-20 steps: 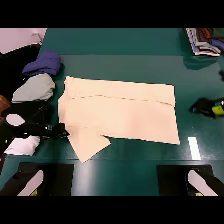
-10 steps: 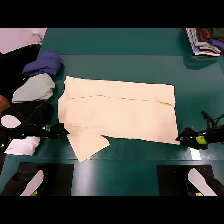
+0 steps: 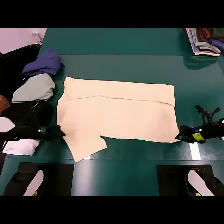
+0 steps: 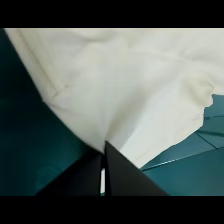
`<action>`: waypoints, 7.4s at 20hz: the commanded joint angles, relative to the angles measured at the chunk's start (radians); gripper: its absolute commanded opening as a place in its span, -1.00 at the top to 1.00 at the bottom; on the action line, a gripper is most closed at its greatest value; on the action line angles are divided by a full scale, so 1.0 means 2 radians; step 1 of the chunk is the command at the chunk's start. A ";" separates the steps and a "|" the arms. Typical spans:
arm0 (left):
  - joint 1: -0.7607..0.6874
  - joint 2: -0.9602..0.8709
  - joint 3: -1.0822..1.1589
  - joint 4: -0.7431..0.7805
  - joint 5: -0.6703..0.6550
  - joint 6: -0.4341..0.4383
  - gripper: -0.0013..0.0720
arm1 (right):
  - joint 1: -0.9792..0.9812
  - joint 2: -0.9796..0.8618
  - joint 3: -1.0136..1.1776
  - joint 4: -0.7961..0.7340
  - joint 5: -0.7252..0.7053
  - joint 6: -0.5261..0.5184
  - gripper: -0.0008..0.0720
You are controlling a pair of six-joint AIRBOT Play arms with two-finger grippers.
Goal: Fold the shirts.
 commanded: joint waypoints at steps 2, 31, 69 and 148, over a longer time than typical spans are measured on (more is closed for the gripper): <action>0.000 0.084 0.005 0.026 -0.136 -0.050 0.91 | 0.015 0.076 0.035 -0.074 0.090 0.002 0.94; 0.002 -0.427 0.414 -0.032 0.077 0.072 -0.40 | 0.019 -0.364 0.430 0.113 0.019 -0.045 -0.21; -0.325 -0.650 0.642 -0.037 0.124 -0.038 0.90 | 0.255 -0.269 0.630 0.219 -0.014 -0.007 0.94; -0.137 -0.355 0.643 0.080 0.033 -0.020 0.90 | -0.258 -0.060 0.284 0.073 -0.040 -0.035 -0.50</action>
